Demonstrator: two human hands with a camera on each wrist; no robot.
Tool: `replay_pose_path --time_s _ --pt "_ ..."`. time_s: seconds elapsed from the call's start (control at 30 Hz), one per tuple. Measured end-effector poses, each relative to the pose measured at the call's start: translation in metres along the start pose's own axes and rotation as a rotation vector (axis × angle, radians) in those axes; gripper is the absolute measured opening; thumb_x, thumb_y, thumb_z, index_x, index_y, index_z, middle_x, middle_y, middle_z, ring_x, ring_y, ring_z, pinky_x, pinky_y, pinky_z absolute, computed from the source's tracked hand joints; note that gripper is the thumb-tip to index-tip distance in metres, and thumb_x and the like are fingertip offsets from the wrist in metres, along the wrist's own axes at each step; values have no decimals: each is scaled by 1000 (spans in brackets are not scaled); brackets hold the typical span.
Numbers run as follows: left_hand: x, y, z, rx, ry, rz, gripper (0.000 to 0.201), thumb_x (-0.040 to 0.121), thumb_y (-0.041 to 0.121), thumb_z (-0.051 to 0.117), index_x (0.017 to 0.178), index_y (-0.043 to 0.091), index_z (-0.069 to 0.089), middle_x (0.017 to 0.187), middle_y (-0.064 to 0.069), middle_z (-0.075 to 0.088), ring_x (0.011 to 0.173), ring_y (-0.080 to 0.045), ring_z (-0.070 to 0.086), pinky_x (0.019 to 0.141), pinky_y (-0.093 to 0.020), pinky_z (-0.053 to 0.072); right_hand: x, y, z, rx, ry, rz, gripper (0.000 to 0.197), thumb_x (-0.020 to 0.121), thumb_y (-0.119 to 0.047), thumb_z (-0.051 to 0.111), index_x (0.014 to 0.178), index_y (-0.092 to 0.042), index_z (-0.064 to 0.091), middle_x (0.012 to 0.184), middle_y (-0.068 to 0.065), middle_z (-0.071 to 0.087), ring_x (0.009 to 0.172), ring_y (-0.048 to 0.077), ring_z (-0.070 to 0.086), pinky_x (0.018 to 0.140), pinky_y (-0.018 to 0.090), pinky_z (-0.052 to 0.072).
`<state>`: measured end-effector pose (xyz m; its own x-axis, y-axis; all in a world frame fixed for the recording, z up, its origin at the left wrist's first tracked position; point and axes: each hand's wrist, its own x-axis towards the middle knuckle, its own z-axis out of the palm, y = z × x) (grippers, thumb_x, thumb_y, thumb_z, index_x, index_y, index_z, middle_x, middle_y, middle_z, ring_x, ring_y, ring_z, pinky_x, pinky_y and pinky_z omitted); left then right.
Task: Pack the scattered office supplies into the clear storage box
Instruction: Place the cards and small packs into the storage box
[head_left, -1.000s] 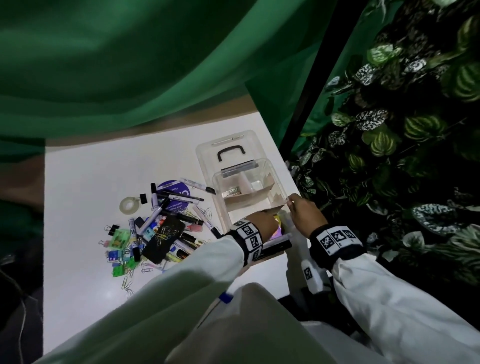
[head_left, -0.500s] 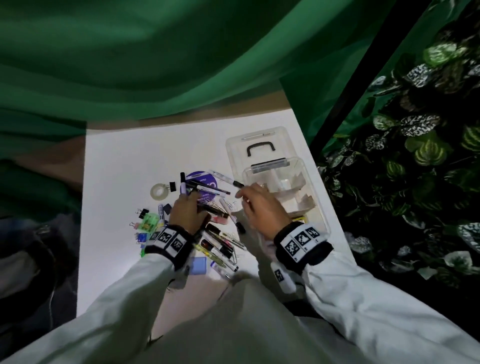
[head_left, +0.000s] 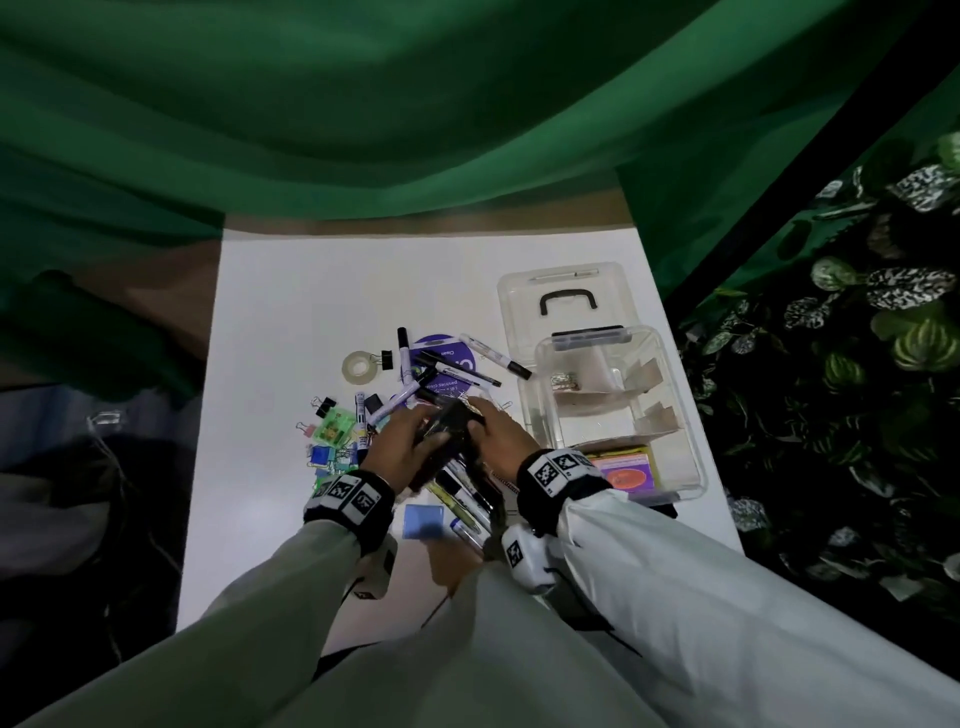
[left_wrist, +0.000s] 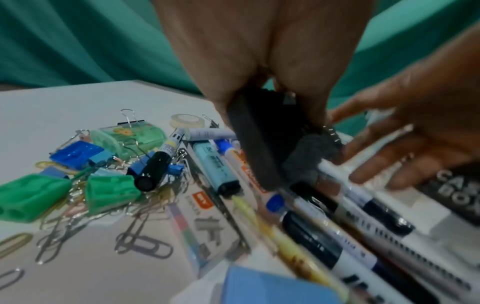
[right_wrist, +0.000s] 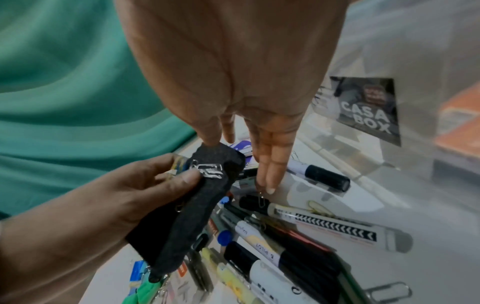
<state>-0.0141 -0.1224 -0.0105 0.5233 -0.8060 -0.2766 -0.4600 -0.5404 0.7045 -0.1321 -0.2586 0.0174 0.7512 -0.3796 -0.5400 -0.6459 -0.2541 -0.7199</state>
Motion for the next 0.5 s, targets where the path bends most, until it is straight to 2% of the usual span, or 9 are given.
replay_pose_path --time_s 0.07,0.13,0.2,0.3,0.37,0.4,0.43,0.5 --pt "-2 6 -4 -70 -70 -7 30 96 31 52 123 18 60 121 -6 64 103 -14 58 85 -25 40 1 5 1 101 -29 40 32 101 -21 40 132 -18 47 140 17 51 99 28 62 90 40 48" --pt "-3 9 -4 -86 -101 -51 29 100 25 45 124 18 60 125 -5 63 103 -12 54 87 -23 37 2 7 3 273 -38 133 21 100 -20 46 119 -14 49 117 22 62 75 27 65 79 49 57" --pt "-2 8 -1 -80 -89 -113 29 102 24 40 123 20 59 124 -7 64 103 -17 57 85 -24 37 1 7 5 435 -28 215 16 99 -14 49 114 -13 46 94 20 65 60 28 65 72 52 58" --pt "-3 9 6 -161 -77 -212 33 100 43 38 127 30 53 120 -5 64 102 -21 61 84 -27 42 -4 2 6 484 4 251 20 99 -12 45 117 -20 45 80 16 65 52 26 63 56 41 59" --pt "-4 16 10 -265 -154 -217 41 92 58 47 128 39 49 114 3 65 99 -14 63 85 -29 47 -8 1 5 499 28 263 21 98 -14 42 118 -18 49 74 16 66 48 26 61 49 36 56" --pt "-3 19 11 -260 -203 -194 42 88 59 52 126 41 50 111 6 65 97 -11 63 85 -29 48 -9 1 4 511 32 276 22 98 -15 41 118 -16 50 71 18 65 48 27 60 50 36 55" --pt "-2 19 13 -244 -233 -163 37 88 56 55 121 39 54 107 6 66 94 -11 63 84 -29 49 -10 1 3 512 35 294 22 97 -15 41 117 -15 51 69 18 65 47 28 60 51 38 54" --pt "1 18 14 -220 -233 -153 15 94 37 54 101 28 64 96 -1 68 87 -17 63 79 -31 46 -13 4 2 503 44 317 19 96 -14 41 111 -13 53 67 18 66 46 28 59 52 38 55"
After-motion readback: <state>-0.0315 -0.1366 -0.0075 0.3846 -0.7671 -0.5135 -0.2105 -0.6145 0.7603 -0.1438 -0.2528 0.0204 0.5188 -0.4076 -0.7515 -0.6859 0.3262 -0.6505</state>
